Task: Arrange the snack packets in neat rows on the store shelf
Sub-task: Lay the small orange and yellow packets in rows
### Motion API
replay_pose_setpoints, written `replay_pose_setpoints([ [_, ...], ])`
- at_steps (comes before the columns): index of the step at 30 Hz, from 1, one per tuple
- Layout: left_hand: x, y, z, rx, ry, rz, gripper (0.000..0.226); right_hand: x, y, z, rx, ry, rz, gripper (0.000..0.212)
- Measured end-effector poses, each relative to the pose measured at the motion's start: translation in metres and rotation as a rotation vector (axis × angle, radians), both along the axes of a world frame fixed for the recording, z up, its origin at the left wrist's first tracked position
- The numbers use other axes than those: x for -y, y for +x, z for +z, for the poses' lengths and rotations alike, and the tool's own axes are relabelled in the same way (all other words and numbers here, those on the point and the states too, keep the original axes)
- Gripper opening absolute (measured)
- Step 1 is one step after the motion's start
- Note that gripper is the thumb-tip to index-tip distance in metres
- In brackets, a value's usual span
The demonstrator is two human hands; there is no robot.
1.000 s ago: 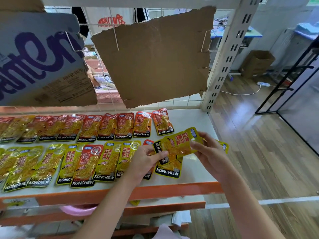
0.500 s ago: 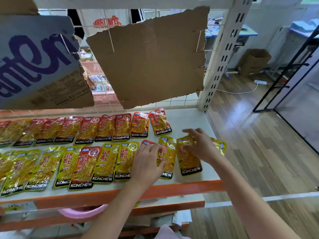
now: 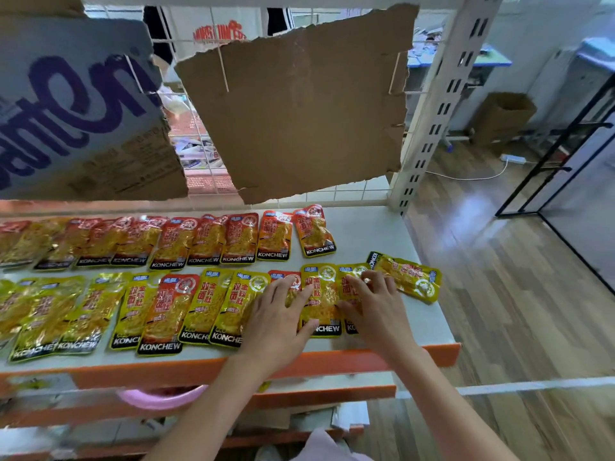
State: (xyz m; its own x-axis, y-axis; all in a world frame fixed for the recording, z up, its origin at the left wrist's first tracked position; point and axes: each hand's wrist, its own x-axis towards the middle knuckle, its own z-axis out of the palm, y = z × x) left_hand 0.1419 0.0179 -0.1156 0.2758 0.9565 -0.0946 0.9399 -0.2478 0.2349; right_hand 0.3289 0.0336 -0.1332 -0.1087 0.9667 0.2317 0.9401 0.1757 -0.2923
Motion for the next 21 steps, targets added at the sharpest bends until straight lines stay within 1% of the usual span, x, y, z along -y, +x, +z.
replay_pose_setpoints([
  [2, -0.002, 0.000, 0.003, 0.000, -0.038, 0.004, 0.059, -0.002, 0.007, 0.001, -0.043, 0.033, 0.011, 0.035],
  [3, -0.003, 0.000, 0.004, 0.000, -0.057, 0.002, 0.059, -0.003, 0.012, 0.004, -0.080, 0.041, -0.008, 0.037],
  [5, -0.006, 0.001, 0.008, 0.019, -0.084, 0.002, 0.060, -0.006, 0.025, 0.009, -0.153, 0.057, -0.103, 0.045],
  [6, -0.006, 0.004, 0.010, 0.038, -0.086, -0.002, 0.060, -0.008, 0.033, 0.010, -0.163, 0.058, -0.170, 0.044],
  [8, -0.008, 0.012, 0.012, 0.073, -0.072, -0.019, 0.060, -0.015, 0.050, 0.010, -0.097, -0.047, -0.283, 0.037],
  [11, -0.016, 0.028, 0.012, 0.125, -0.039, -0.070, 0.058, -0.025, 0.068, 0.012, -0.026, -0.233, -0.331, 0.052],
  [14, -0.028, 0.045, 0.010, 0.092, -0.014, -0.181, 0.056, -0.036, 0.078, 0.018, 0.012, -0.290, -0.405, 0.060],
  [16, -0.032, 0.053, 0.007, 0.022, -0.040, -0.244, 0.057, -0.040, 0.080, 0.025, 0.000, -0.281, -0.438, 0.051],
  [17, -0.033, 0.055, 0.005, -0.007, -0.058, -0.261, 0.059, -0.041, 0.080, 0.029, -0.046, -0.252, -0.436, 0.042],
  [19, -0.033, 0.056, 0.003, 0.012, -0.091, -0.270, 0.060, -0.038, 0.081, 0.037, -0.201, -0.178, -0.417, 0.023],
  [20, -0.033, 0.055, 0.003, 0.057, -0.088, -0.270, 0.059, -0.035, 0.081, 0.041, -0.328, -0.159, -0.391, 0.016],
  [21, -0.033, 0.054, 0.004, 0.135, -0.072, -0.256, 0.057, -0.031, 0.079, 0.046, -0.518, -0.180, -0.342, 0.011],
])
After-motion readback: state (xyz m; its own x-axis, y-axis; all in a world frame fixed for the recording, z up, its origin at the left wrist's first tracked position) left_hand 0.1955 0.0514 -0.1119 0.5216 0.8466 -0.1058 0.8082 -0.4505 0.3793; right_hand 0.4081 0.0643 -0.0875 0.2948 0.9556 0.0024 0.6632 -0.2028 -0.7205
